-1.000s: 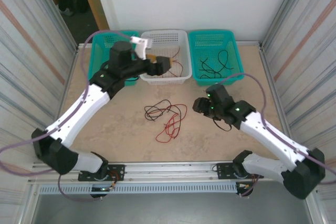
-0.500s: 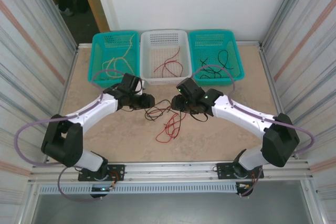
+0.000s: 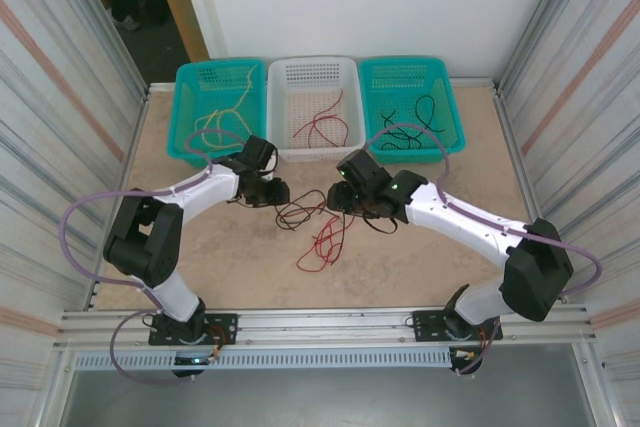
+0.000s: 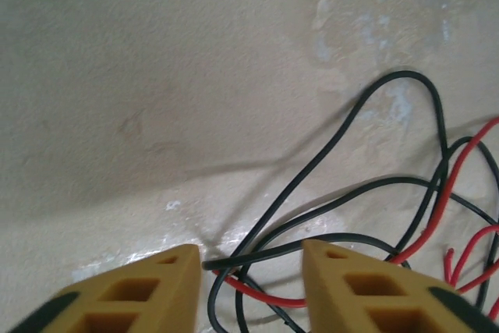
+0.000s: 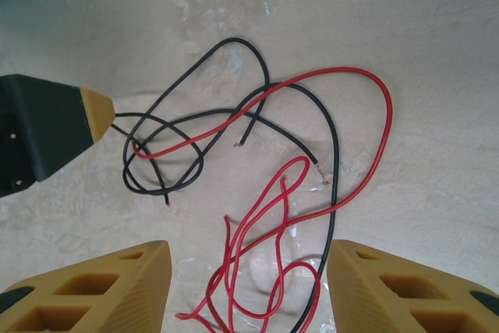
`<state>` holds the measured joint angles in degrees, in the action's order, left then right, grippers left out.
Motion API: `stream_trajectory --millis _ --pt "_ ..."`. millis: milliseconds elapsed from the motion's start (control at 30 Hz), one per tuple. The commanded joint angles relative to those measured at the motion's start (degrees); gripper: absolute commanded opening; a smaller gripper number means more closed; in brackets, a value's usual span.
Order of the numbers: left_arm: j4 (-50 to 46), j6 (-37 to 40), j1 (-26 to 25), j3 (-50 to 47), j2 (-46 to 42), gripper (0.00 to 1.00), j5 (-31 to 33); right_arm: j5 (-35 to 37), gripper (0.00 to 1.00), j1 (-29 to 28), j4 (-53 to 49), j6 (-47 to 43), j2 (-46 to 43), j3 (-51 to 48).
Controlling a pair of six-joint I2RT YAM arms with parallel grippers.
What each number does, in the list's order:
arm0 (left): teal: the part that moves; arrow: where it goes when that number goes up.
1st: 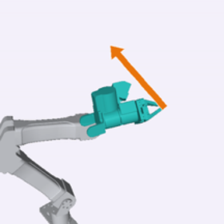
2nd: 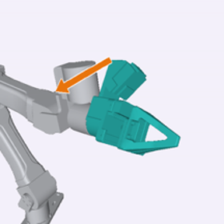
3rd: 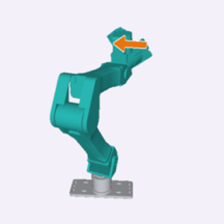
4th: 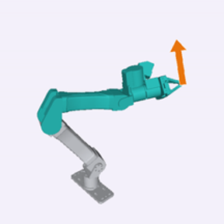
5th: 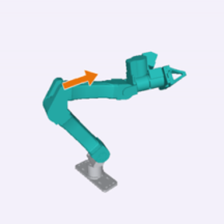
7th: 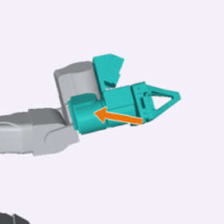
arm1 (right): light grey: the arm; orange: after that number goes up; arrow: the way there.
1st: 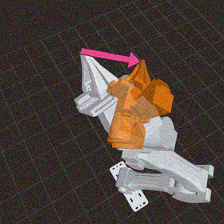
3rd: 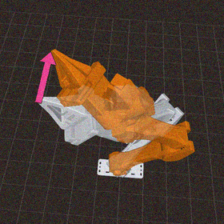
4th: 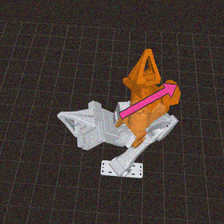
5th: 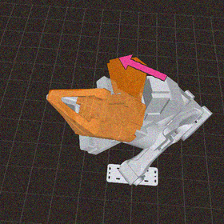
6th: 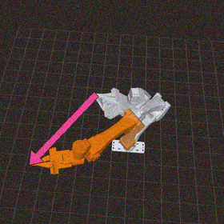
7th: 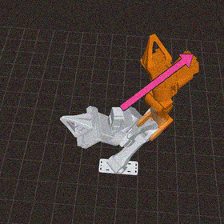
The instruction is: Untangle the cables
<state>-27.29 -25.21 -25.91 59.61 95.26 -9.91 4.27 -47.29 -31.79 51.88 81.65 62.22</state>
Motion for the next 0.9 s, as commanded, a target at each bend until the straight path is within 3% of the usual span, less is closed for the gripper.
stream_trajectory --millis 0,100,200,433,600,867 --pt "-3.1 2.5 0.2 0.4 -1.1 0.5 2.4 1.1 0.55 0.1 -1.5 -0.4 -1.5 -1.0" --pt "-3.5 3.7 0.2 -0.2 -1.4 0.57 3.4 1.4 0.55 0.2 -1.5 -0.4 -2.2 -1.5" --pt "-3.7 4.8 0.2 0.5 0.3 0.57 3.3 1.3 0.55 0.4 -1.1 -0.2 -2.5 -2.1" --pt "-2.0 4.5 0.6 2.4 3.8 0.46 3.4 0.9 0.55 0.7 -1.1 -0.2 -2.7 -2.2" --pt "-1.2 4.2 0.9 3.5 5.1 0.32 3.3 1.0 0.55 0.7 -1.3 -0.1 -3.1 -2.1" --pt "-2.6 4.2 0.9 2.3 3.5 0.38 1.2 1.7 0.56 0.8 -2.0 0.2 -4.4 -2.7"
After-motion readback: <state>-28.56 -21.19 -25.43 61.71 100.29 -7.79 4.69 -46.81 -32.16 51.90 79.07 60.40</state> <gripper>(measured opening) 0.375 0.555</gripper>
